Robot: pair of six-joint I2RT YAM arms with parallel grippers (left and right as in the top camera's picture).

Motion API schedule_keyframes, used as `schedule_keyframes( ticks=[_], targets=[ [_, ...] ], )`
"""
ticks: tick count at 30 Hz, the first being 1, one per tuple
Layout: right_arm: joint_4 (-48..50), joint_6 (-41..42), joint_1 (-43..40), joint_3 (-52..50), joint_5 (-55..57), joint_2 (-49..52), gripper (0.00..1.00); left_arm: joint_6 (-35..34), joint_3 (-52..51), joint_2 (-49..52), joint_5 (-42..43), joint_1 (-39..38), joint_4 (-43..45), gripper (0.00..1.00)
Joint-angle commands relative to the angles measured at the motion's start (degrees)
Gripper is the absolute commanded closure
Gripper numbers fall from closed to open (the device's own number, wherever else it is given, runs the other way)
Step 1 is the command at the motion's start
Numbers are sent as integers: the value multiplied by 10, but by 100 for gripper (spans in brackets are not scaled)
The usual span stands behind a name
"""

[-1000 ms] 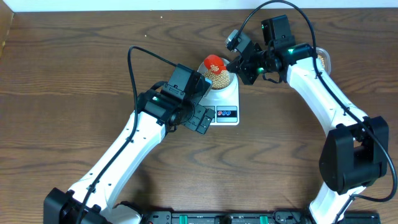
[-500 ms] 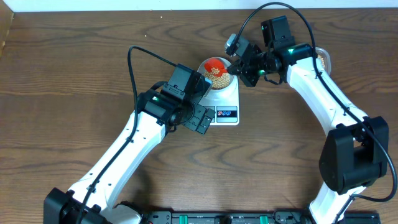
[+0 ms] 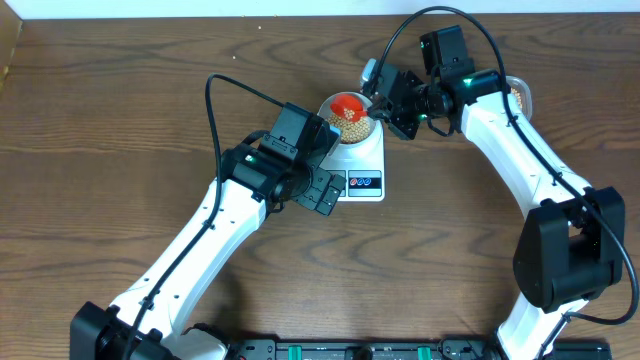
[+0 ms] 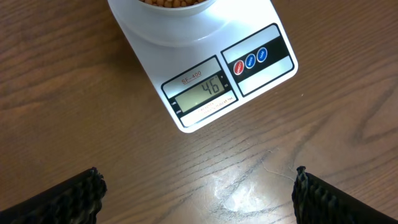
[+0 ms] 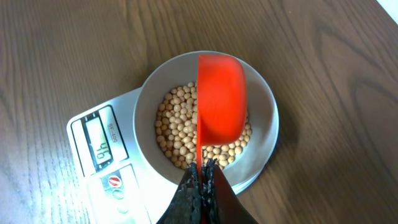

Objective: Scoop item into bowl and weigh 50g on scale

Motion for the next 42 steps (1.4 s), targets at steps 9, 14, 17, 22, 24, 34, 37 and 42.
schedule_keyframes(
  ticks=[9,14,17,22,24,34,37,42],
  targets=[
    [-8,-6,3,10,-7,-14,99,10,2,-3,-5,3,0,2],
    [-10,3,3,10,-7,-14,99,10,2,-3,-5,3,0,2],
    [-10,3,3,10,-7,-14,99,10,2,-3,-5,3,0,2],
    [-10,3,3,10,-21,-14,99,10,2,-3,-5,3,0,2],
    [-10,3,3,10,-21,-14,99,10,2,-3,-5,3,0,2],
    [-7,-33,3,10,-20,-14,99,10,2,-3,-5,3,0,2],
    [-5,-58,3,10,-14,-14,99,10,2,-3,-5,3,0,2],
    [13,-66,3,10,-14,-14,99,10,2,-3,-5,3,0,2]
  ],
)
